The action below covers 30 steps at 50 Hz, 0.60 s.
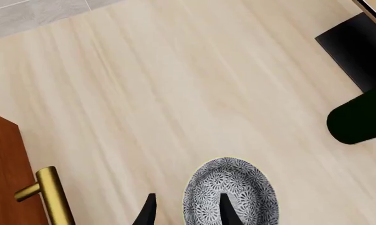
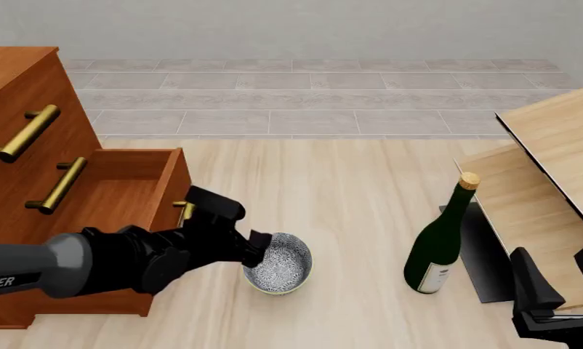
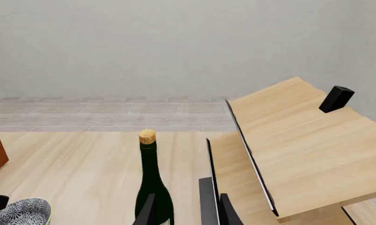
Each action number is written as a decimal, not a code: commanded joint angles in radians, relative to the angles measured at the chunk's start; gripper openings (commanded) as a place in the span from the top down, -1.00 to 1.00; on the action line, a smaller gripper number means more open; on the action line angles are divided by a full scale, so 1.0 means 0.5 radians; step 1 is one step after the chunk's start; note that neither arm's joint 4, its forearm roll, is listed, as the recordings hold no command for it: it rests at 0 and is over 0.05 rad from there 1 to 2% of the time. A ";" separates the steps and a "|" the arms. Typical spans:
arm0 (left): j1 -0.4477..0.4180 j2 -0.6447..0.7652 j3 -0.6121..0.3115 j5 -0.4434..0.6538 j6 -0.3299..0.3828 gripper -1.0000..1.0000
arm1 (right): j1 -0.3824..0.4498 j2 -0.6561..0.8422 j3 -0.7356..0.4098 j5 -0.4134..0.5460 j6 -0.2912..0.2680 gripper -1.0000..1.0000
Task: Put the bowl on top of the cabinet.
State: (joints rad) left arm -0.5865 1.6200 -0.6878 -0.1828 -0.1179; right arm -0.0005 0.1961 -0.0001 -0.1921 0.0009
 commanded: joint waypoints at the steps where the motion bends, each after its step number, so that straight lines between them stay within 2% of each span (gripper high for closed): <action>1: 0.008 0.047 -0.003 -0.031 0.011 -1.00 | 0.000 -0.001 0.000 0.000 0.000 -1.00; 30: -0.006 0.158 -0.013 -0.106 0.038 -1.00 | 0.000 0.000 0.000 0.000 0.000 -1.00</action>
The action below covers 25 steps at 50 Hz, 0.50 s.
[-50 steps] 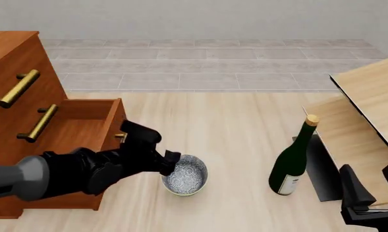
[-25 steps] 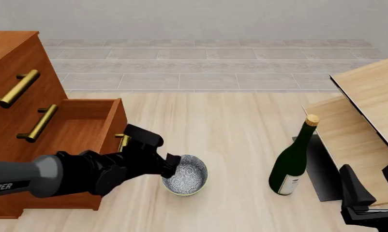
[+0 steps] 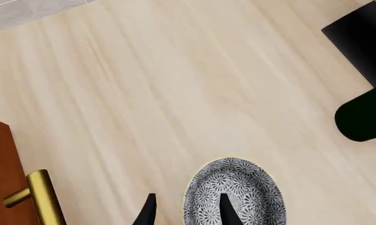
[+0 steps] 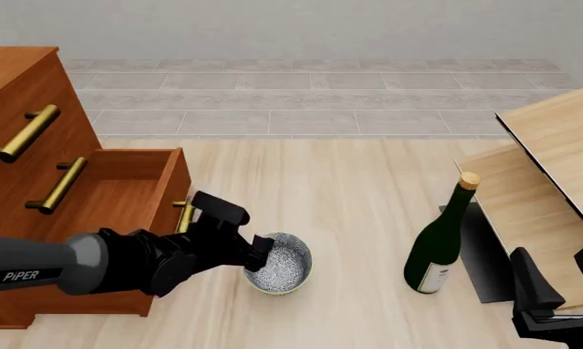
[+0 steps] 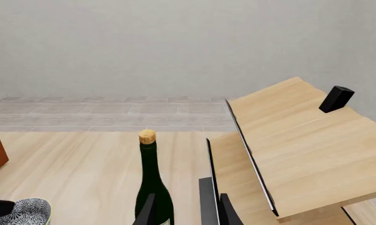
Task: Put the bowl on top of the cabinet.
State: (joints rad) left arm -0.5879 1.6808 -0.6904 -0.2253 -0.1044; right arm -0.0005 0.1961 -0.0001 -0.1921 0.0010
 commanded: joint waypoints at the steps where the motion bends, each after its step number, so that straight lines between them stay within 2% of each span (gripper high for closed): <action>1: 0.000 0.040 -0.008 -0.022 0.011 -1.00 | 0.000 0.000 0.000 0.000 0.000 -1.00; 25: -0.004 0.104 -0.014 -0.058 0.029 -1.00 | 0.000 0.001 0.000 -0.001 0.000 -1.00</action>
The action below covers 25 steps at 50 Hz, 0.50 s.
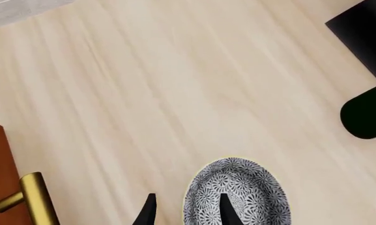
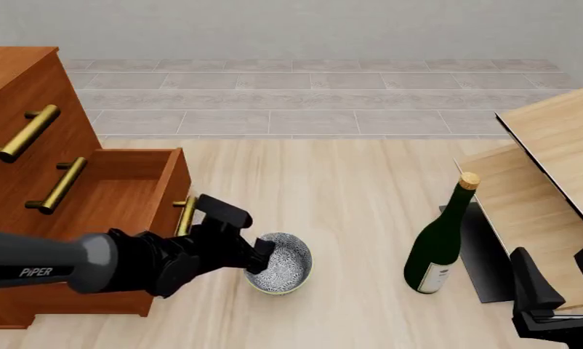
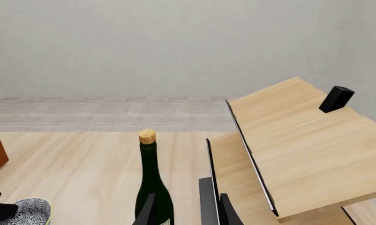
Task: Put the bowl on top of the cabinet.
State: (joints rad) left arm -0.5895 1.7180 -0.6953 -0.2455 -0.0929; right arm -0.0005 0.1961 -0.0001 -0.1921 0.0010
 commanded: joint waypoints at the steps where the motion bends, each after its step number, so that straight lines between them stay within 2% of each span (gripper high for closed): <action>1: 0.002 0.031 -0.005 -0.019 0.009 -1.00 | 0.000 0.000 0.000 0.000 0.000 -1.00; 25: -0.010 0.087 -0.008 -0.043 0.017 -1.00 | 0.000 -0.001 0.000 0.000 0.000 -1.00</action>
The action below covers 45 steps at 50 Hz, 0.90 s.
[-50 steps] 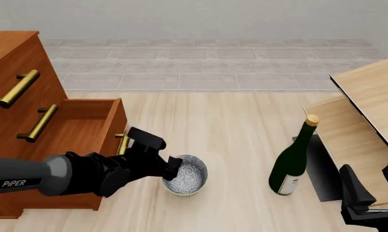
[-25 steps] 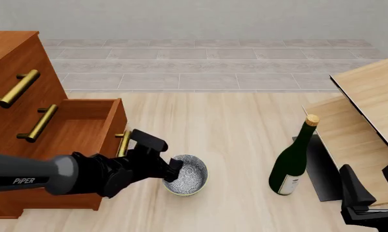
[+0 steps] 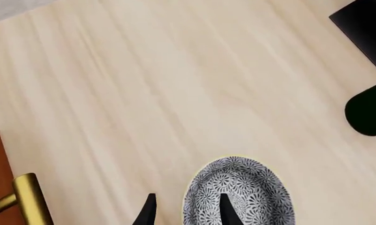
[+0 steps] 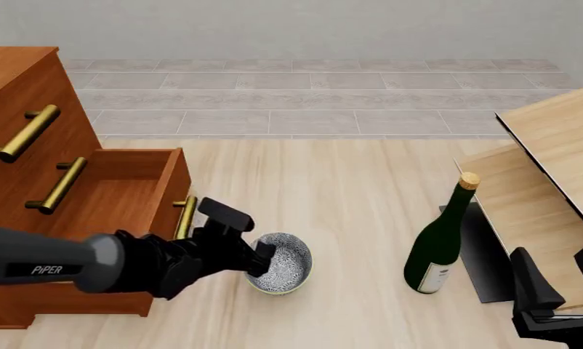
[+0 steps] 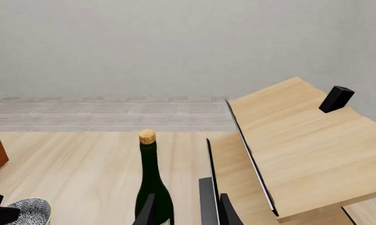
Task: Put the bowl on top of the cabinet.
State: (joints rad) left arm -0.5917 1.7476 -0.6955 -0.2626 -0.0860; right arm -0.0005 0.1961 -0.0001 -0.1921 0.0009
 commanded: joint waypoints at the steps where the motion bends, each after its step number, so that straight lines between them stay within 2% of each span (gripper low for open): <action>1: -0.005 0.031 -0.010 -0.010 0.003 -1.00 | 0.000 0.000 0.000 0.000 0.000 -1.00; 39: -0.021 0.122 0.015 -0.096 0.013 -1.00 | 0.000 0.000 0.000 0.000 0.000 -1.00; 40: -0.035 0.098 0.033 -0.117 0.016 1.00 | 0.000 0.000 0.000 0.000 0.000 -1.00; 41: -0.033 0.067 0.053 -0.141 0.054 1.00 | 0.000 0.000 0.000 0.000 0.000 -1.00; 45: -0.059 0.060 0.063 -0.133 0.012 1.00 | 0.000 0.000 0.000 0.000 0.000 -1.00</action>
State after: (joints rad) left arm -0.6033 1.7909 -0.6877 -0.3103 -0.0781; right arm -0.0005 0.1961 -0.0001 -0.1921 0.0010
